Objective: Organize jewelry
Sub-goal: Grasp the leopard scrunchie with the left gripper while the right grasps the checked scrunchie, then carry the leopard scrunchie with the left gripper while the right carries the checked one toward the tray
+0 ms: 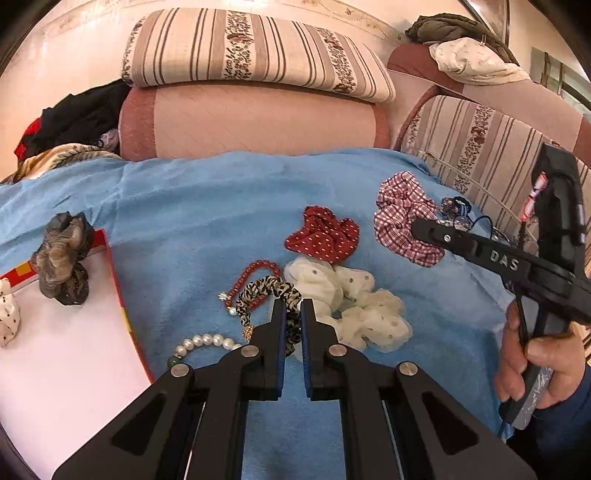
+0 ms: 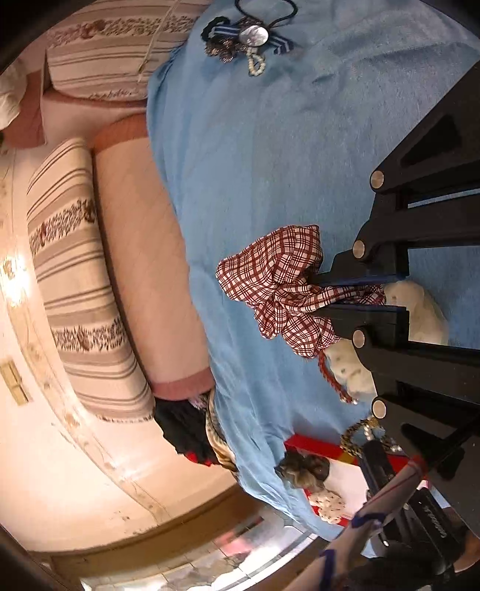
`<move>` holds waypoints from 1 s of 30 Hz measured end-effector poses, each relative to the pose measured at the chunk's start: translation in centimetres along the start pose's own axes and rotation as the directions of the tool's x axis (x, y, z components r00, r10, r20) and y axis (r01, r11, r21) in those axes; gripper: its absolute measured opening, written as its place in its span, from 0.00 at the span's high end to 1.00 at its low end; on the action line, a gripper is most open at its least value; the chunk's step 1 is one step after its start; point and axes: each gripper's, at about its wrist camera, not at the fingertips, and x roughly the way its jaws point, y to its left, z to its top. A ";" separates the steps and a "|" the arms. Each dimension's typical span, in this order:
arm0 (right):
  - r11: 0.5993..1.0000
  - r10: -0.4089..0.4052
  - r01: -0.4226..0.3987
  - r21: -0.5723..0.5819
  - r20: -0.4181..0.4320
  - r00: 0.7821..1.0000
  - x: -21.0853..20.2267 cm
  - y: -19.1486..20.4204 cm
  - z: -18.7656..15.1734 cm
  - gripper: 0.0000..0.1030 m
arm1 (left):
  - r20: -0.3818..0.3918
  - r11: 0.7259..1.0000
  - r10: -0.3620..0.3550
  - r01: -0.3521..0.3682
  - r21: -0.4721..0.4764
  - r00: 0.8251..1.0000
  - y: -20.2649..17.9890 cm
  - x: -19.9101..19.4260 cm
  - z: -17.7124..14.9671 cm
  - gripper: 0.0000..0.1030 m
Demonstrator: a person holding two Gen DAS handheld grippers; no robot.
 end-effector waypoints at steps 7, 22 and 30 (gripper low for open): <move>0.999 0.023 -0.023 -0.041 0.004 1.000 -0.1 1.2 -0.5 0.91 | 0.050 0.997 0.077 -0.078 0.011 0.996 0.2 -0.7 0.2 0.93; 0.994 0.041 -0.039 -0.103 0.014 0.999 -0.4 2.7 -1.1 0.91 | 0.095 0.984 0.166 -0.171 0.045 0.982 0.4 -1.2 0.4 0.93; 0.993 0.040 -0.039 -0.113 0.007 0.999 -0.2 2.8 -1.1 0.91 | 0.097 0.979 0.183 -0.190 0.070 0.978 -0.1 -1.2 0.3 0.93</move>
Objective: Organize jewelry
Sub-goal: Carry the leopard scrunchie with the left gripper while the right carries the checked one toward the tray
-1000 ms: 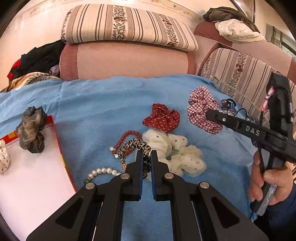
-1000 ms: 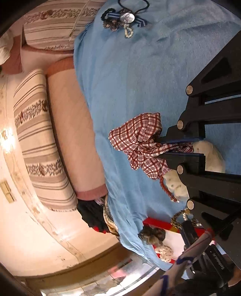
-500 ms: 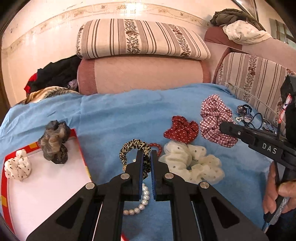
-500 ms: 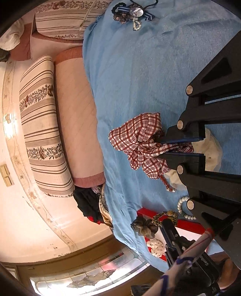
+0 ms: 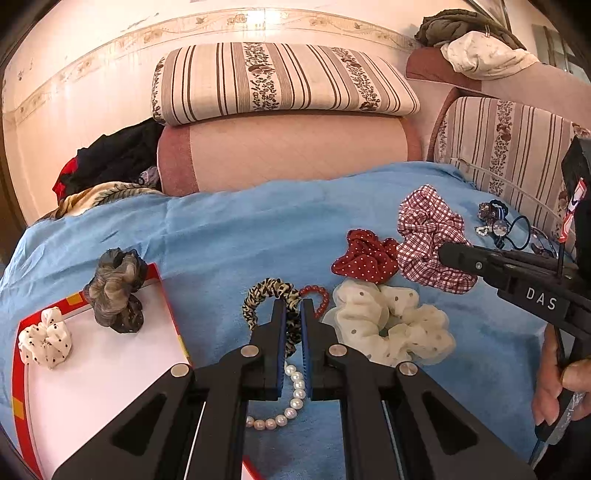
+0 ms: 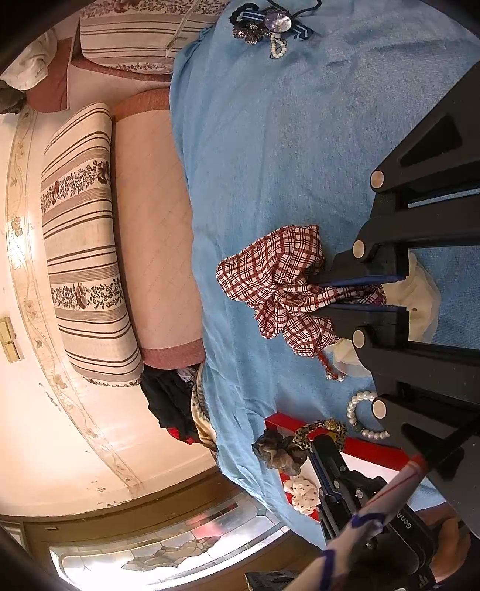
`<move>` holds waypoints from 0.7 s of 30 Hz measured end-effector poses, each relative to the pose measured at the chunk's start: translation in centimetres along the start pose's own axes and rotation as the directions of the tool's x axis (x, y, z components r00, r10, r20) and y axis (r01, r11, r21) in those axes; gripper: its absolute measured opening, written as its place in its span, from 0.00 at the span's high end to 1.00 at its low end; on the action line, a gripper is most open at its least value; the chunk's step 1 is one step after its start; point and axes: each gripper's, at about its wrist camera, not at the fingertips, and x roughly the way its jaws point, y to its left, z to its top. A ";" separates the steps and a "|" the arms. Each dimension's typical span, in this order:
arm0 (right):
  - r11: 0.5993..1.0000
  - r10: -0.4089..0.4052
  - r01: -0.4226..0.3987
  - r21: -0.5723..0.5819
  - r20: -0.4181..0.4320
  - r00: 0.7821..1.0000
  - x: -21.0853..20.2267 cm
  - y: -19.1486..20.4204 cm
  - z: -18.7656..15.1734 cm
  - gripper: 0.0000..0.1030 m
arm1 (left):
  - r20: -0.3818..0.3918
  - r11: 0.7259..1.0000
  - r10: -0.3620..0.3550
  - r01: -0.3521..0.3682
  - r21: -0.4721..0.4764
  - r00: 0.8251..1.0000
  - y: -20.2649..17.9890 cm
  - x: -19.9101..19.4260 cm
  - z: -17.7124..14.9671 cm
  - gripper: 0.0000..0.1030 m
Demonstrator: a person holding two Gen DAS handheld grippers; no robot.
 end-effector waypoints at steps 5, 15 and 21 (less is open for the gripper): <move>1.000 0.000 0.000 -0.001 0.000 1.000 0.0 0.0 0.0 0.91 | -0.002 1.000 0.003 -0.003 0.005 1.000 -0.1 0.0 0.0 0.93; 1.000 0.001 -0.001 -0.010 0.000 1.000 0.1 0.3 -0.2 0.91 | -0.001 1.000 0.002 -0.002 0.004 1.000 0.1 0.0 0.0 0.93; 1.000 0.003 -0.003 -0.024 0.000 1.000 0.0 0.8 -0.4 0.91 | 0.003 1.000 0.004 -0.004 -0.005 1.000 0.3 -0.3 0.0 0.93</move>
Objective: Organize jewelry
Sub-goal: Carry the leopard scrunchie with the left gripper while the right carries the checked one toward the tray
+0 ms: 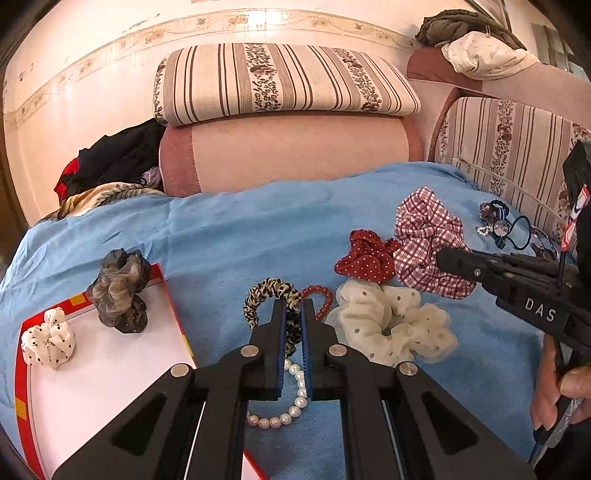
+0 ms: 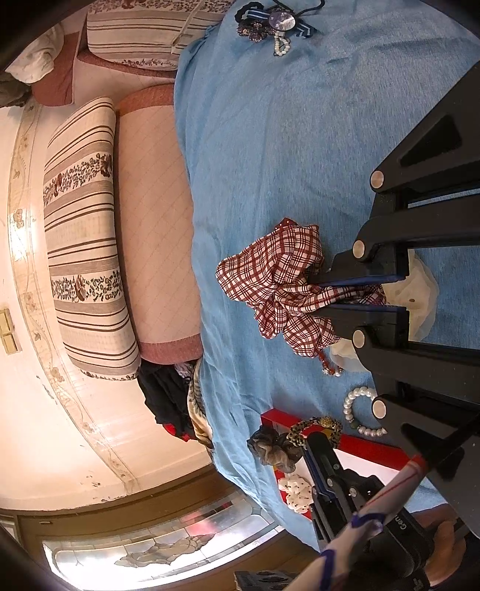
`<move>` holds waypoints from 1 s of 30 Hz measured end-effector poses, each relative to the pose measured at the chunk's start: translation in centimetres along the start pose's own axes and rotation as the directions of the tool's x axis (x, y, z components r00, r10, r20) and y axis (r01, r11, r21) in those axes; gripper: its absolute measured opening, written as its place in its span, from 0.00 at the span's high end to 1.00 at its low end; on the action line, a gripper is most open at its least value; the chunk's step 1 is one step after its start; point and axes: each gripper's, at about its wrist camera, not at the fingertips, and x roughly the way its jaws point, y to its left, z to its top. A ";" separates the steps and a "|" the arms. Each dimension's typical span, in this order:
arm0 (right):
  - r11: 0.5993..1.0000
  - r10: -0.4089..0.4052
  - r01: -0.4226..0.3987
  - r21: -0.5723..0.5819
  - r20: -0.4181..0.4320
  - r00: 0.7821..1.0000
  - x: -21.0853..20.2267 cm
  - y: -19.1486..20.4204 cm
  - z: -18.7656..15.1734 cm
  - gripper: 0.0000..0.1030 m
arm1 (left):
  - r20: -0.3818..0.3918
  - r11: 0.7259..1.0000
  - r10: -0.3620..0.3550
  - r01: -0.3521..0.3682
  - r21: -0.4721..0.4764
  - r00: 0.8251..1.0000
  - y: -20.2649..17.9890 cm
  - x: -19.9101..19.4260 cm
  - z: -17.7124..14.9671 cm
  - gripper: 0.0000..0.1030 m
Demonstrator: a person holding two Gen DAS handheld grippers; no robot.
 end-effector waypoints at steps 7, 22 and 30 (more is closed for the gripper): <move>1.000 -0.005 0.005 -0.003 -0.003 1.000 0.0 0.3 -0.1 0.91 | 0.000 1.000 -0.004 0.004 -0.010 1.000 0.5 -0.2 0.1 0.93; 1.000 -0.002 0.002 0.008 -0.030 1.000 0.3 3.8 -0.3 0.91 | 0.027 0.995 -0.010 0.013 -0.101 1.000 4.1 -1.7 0.5 0.93; 0.999 0.009 -0.010 -0.037 -0.047 0.999 1.1 6.8 0.2 0.91 | 0.041 0.989 -0.006 0.012 -0.150 0.999 6.1 -2.2 0.8 0.93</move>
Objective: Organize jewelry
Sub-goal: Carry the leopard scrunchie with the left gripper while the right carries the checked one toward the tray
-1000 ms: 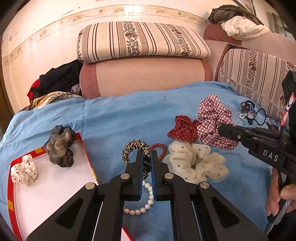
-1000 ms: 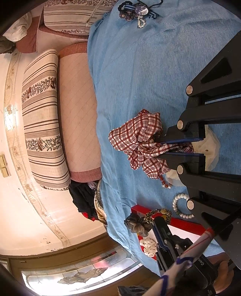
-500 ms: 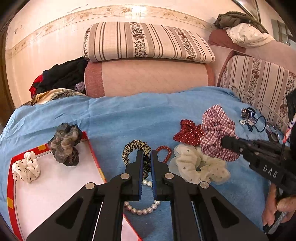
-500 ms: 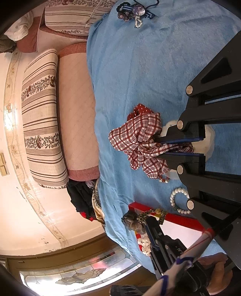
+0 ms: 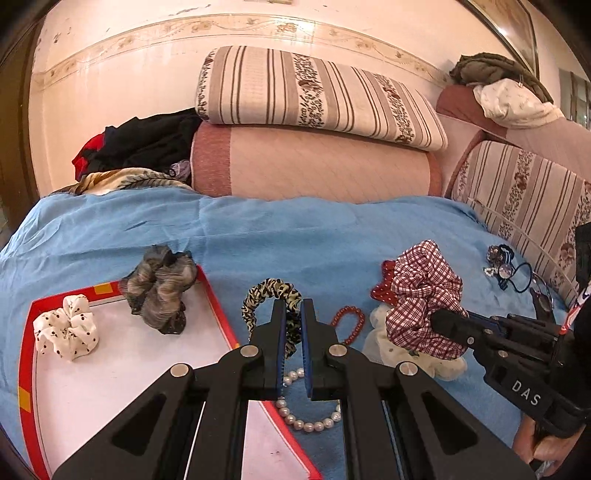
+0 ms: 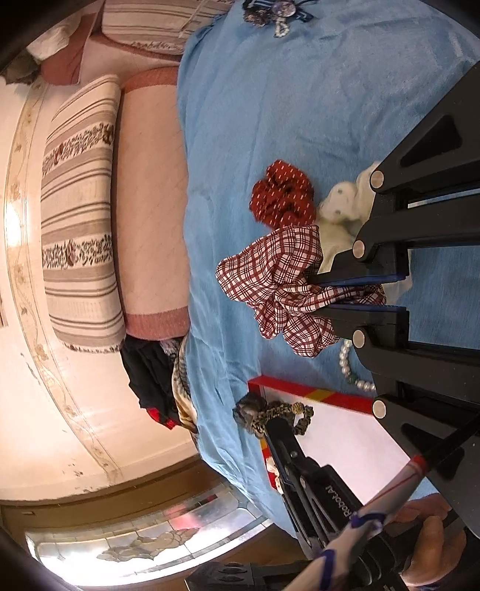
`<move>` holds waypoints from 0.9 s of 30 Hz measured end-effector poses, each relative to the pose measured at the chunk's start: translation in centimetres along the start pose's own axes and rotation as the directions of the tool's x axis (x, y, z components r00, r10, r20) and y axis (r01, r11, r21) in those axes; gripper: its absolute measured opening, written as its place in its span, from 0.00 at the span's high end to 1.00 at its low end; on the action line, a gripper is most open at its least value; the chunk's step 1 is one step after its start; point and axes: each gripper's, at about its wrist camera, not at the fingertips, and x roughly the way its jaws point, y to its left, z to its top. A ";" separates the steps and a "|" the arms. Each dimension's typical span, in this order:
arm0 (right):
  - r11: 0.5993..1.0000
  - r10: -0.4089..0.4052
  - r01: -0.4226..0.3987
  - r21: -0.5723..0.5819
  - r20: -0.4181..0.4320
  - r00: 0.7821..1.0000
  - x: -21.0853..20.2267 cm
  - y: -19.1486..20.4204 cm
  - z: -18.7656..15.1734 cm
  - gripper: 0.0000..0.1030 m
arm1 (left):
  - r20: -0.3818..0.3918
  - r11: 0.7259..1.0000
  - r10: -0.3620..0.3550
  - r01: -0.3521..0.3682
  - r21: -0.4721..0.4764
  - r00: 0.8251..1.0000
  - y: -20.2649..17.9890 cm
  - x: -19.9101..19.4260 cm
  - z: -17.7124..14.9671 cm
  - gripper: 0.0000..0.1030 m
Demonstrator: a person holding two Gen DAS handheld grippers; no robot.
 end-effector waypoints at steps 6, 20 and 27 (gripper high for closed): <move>1.000 0.012 -0.012 -0.028 -0.008 1.000 0.3 1.6 0.5 0.91 | 0.000 0.999 0.010 -0.010 -0.042 1.000 1.6 -0.2 0.1 0.93; 0.996 0.036 -0.038 -0.079 -0.030 0.999 0.8 5.2 0.9 0.91 | 0.017 0.992 0.048 -0.045 -0.118 0.999 5.8 -1.8 -0.2 0.93; 0.991 0.079 -0.083 -0.103 -0.047 0.996 1.2 8.2 0.9 0.91 | 0.007 0.980 0.081 -0.078 -0.185 0.997 9.3 -2.7 -0.6 0.93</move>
